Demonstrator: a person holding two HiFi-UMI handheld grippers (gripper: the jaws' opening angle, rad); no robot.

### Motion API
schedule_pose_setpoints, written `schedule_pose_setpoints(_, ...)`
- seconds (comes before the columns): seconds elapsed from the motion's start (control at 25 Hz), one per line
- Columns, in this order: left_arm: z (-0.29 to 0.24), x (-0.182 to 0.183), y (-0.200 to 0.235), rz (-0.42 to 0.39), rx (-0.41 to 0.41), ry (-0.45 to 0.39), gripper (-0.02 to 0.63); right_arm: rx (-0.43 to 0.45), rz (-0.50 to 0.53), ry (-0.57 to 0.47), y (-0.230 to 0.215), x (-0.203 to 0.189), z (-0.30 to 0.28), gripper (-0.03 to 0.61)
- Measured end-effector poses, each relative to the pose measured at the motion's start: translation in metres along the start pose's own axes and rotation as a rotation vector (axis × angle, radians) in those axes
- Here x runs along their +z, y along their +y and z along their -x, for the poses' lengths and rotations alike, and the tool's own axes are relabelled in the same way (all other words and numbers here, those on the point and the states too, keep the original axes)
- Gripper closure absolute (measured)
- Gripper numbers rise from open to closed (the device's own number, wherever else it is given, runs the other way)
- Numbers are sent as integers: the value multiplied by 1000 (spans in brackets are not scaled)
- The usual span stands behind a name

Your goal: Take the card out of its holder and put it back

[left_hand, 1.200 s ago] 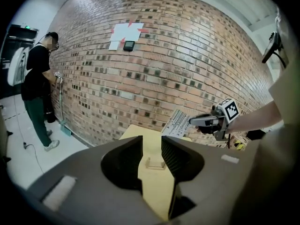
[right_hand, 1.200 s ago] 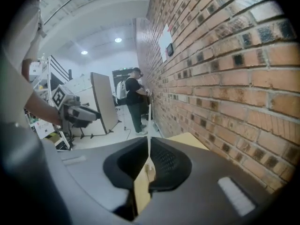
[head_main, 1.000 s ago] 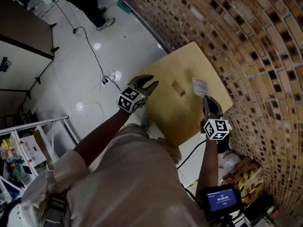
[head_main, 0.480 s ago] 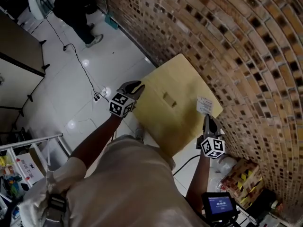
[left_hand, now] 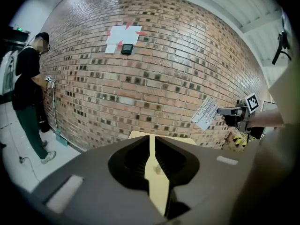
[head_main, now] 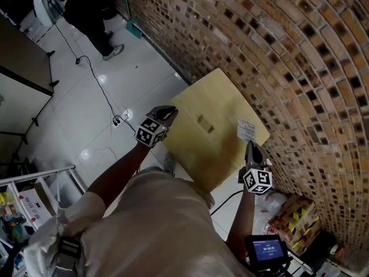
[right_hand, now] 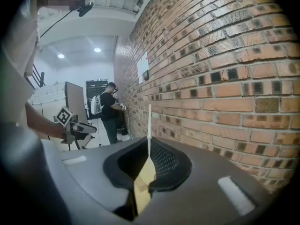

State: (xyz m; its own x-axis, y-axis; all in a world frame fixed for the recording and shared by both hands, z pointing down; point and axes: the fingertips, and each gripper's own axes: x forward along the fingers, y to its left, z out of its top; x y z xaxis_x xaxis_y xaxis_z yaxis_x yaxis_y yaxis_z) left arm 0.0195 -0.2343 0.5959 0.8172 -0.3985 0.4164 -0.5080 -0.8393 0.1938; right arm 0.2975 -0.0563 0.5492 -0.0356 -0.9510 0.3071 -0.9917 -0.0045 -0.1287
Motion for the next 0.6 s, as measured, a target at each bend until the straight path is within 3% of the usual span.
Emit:
schedule_pose_setpoints(0.12,4,-2,2,7,3,3,560,9,11,14,4,-4,-2,563)
schedule_pose_setpoints(0.28,12,0,9,33,11,-18,520,38,38,34,11,-8,-10,563)
schedule_pose_setpoints(0.6,20,-14,9,34,2,22,508,160,106,135,33,-33,-48,563)
